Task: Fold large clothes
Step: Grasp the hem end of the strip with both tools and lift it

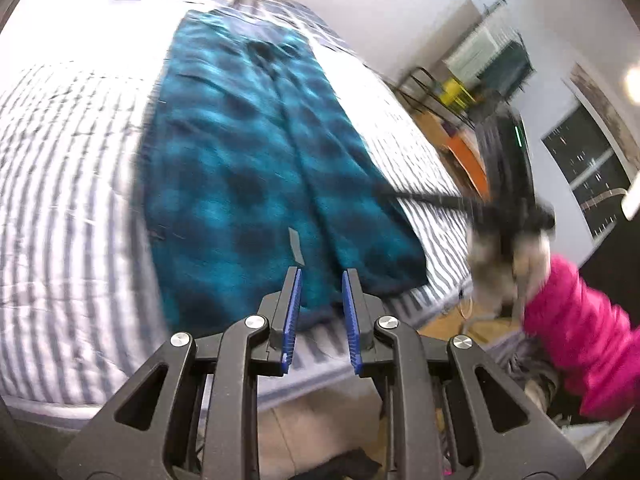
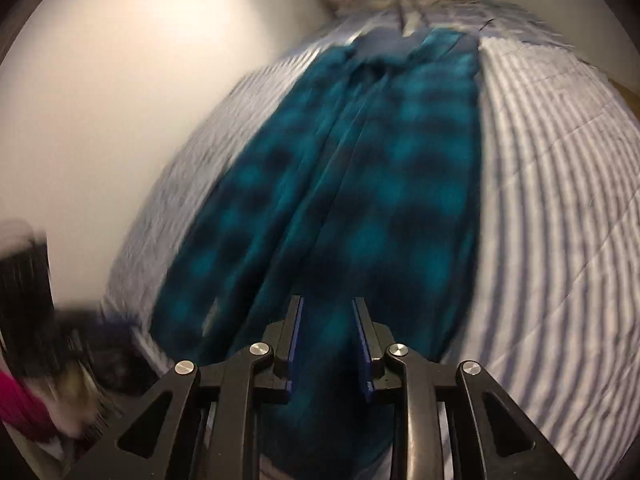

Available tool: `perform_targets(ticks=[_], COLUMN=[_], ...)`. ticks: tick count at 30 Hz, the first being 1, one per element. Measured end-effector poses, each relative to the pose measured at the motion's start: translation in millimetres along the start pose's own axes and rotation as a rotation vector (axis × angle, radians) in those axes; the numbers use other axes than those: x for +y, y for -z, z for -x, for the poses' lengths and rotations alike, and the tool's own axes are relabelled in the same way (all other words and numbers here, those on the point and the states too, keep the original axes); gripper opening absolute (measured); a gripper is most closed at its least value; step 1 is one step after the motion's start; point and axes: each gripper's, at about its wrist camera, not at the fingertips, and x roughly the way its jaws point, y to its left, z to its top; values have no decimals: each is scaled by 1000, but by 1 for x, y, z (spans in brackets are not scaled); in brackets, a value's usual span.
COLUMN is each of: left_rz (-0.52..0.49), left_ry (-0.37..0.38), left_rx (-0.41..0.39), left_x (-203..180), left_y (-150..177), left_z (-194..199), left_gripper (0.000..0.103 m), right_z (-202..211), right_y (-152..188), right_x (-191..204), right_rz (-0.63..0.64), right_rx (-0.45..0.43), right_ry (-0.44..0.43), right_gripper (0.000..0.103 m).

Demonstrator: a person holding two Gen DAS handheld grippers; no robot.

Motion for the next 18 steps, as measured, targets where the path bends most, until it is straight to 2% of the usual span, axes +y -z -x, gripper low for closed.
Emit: perform_targets(ticks=[2,4,6,7,8,9,11,12,13,14,15,16,18], left_rz=[5,56,58,56,65,65,55,52,53,70,101,134,209], left_ry=[-35,-56,-93,-109,-92,-93,-91,-102,-111,-112,-124,-142,-132], left_rx=[14,51,143,161,125,141,121,90,73,56,40,32,57], left_x=[12,28,42,48,50,48,44,45,46,52,59,67,85], left_y=[-2,-2,7,10,13,12,7,5,5,1,-1,-2,-3], left_z=[-8,-25,-51,-57,-53,-49,-34,-23,-16,-8,-3,0,-3], left_gripper=[19,19,19,19,19,19,20,23,39,55,62,67,67], right_z=[-14,-20,-16,-12,-2,8,28,36,42,47,47,44,35], right_y=[17,29,29,29,29,30,31,33,36,39,43,47,53], right_x=[10,13,8,7,7,7,0,-4,-11,-22,-34,-46,-62], right_rz=[80,104,65,52,46,42,8,-19,-45,-69,-118,-167,-238], right_rx=[40,58,59,63,58,39,-9,-27,-41,-39,-29,-10,27], right_ry=[60,114,102,91,72,57,45,55,68,66,53,29,-38], right_gripper=[25,25,25,25,25,26,43,48,55,56,56,56,56])
